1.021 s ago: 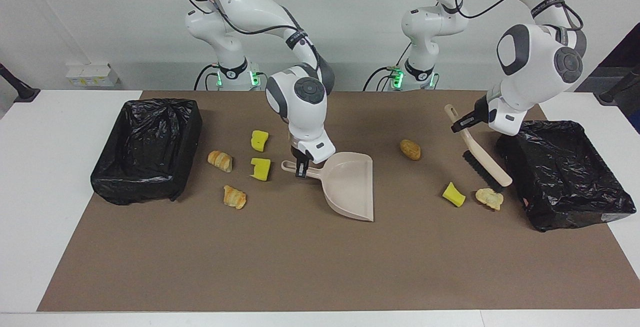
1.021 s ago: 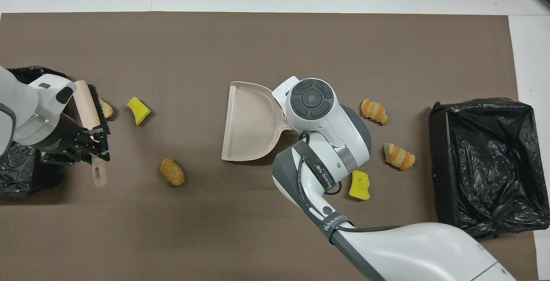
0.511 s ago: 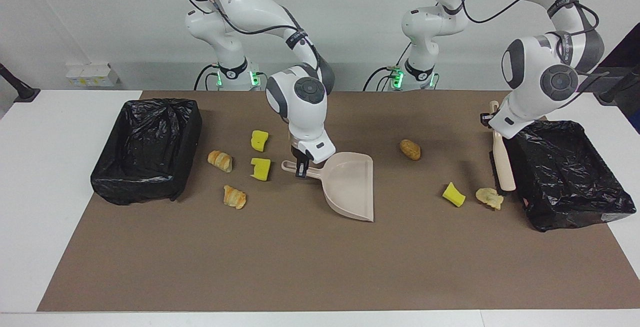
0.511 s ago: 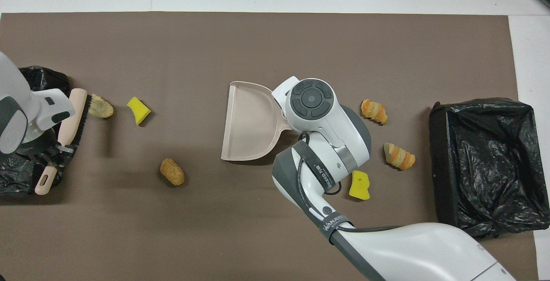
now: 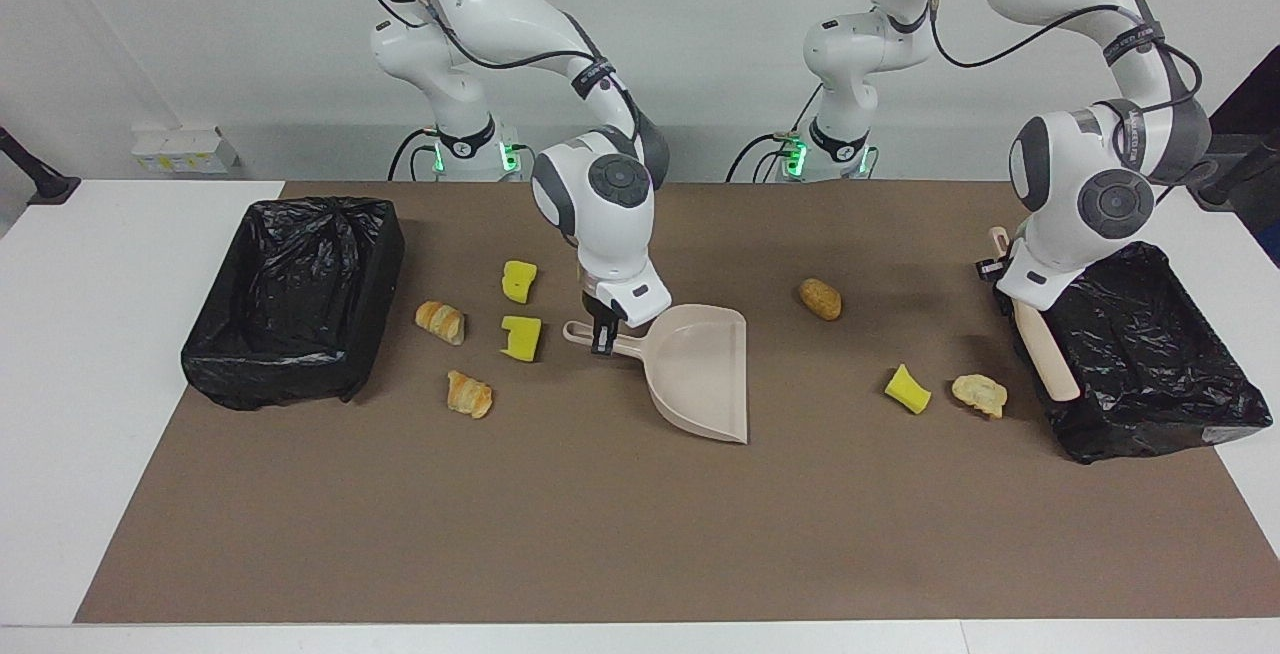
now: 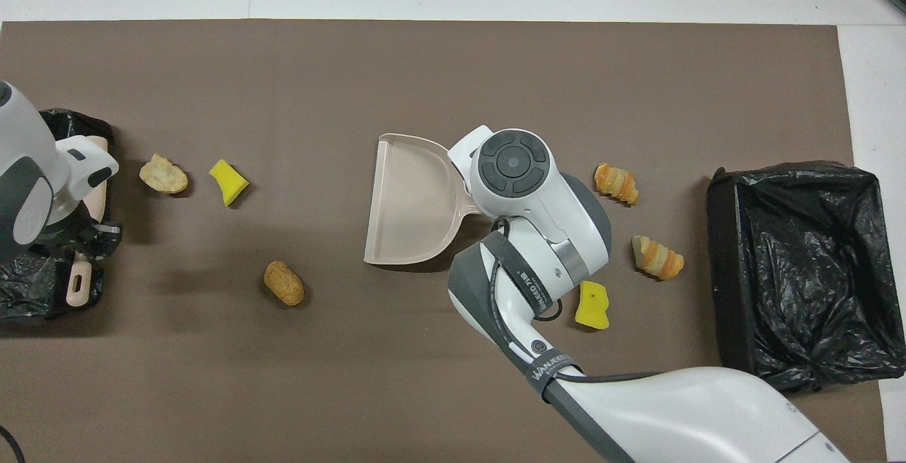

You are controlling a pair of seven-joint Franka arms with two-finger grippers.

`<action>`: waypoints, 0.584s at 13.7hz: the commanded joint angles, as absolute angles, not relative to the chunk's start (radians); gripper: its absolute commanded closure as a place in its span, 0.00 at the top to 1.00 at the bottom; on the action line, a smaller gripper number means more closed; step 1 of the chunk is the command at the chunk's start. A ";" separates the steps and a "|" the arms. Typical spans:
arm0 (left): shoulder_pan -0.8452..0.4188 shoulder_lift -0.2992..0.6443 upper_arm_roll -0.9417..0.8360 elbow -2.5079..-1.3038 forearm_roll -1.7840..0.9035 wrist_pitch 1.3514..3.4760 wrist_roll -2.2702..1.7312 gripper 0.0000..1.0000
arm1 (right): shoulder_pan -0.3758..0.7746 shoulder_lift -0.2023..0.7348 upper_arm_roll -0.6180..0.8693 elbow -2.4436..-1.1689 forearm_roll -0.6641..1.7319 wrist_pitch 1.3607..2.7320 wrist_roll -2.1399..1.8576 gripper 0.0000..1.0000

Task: Sweep and dump trash in bin
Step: 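Brush bread and sponge into the dustpan held by the right gripper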

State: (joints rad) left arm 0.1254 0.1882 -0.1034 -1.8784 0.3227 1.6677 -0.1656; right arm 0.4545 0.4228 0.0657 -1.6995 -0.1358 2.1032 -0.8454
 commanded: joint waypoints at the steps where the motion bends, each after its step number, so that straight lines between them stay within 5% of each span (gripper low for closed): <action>1: 0.106 0.216 -0.112 -1.902 0.325 1.730 -0.207 0.00 | 0.449 0.425 0.072 -1.701 -0.120 2.131 -0.821 0.00; 8: -0.069 0.209 -0.115 -1.907 0.002 1.701 -0.215 0.00 | 0.448 0.425 0.072 -1.701 -0.121 2.131 -0.821 0.00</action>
State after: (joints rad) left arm -0.0270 0.2359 -0.1282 -1.9025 0.0797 1.7350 -0.2113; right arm 0.4546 0.4228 0.0658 -1.6995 -0.1357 2.1033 -0.8453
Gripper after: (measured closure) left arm 0.740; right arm 0.683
